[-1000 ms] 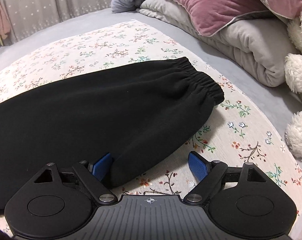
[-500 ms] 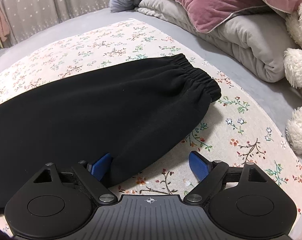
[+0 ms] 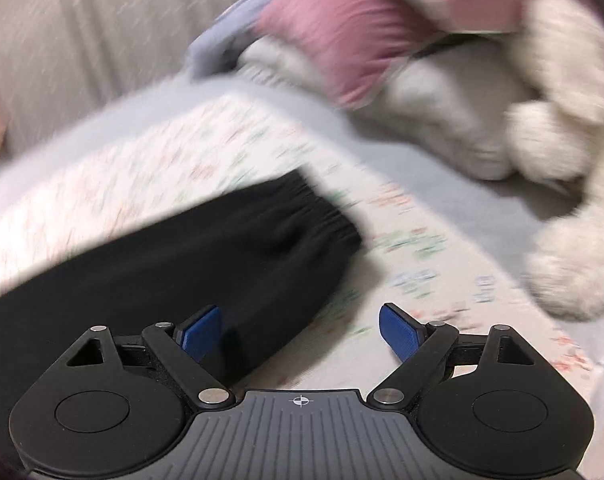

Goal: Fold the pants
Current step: 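Grasp the elastic cuff end of the sweatpants with the right gripper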

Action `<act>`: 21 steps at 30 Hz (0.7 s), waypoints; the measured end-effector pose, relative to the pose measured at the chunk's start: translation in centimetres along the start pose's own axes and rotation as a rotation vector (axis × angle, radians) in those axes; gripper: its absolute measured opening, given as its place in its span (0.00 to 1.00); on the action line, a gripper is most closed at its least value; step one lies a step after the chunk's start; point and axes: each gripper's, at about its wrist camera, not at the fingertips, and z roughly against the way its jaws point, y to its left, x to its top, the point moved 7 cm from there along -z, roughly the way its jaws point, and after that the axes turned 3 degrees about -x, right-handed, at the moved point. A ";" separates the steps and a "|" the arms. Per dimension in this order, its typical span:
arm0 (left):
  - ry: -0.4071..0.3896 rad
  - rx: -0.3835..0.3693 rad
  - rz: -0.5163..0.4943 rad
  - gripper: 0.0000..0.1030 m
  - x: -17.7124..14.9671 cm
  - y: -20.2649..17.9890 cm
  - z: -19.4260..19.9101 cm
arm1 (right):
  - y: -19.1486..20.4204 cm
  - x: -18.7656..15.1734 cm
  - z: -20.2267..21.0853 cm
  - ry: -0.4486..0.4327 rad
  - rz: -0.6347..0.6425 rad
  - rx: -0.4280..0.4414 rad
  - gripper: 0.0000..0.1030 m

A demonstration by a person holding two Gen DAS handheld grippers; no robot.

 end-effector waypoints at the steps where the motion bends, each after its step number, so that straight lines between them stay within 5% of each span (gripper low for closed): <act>1: -0.024 -0.002 -0.020 0.55 0.4 -0.6 0.4 | -1.4 0.3 -0.1 0.012 -0.066 -0.007 0.84; 7: -0.113 0.005 -0.110 0.56 1.8 -3.7 0.6 | -3.4 -0.2 -2.1 0.131 -0.296 0.156 0.79; 13: -0.001 -0.077 -0.320 0.56 -2.7 -8.3 -1.8 | -3.0 0.9 -4.7 0.136 -0.313 0.197 0.54; 15: 0.012 -0.104 -0.404 0.56 -4.2 -10.0 -2.1 | -2.7 1.0 -5.5 0.153 -0.332 0.250 0.31; 21: 0.123 -0.165 -0.583 0.56 -9.0 -14.2 -3.8 | -2.5 1.2 -6.8 0.175 -0.456 0.336 0.25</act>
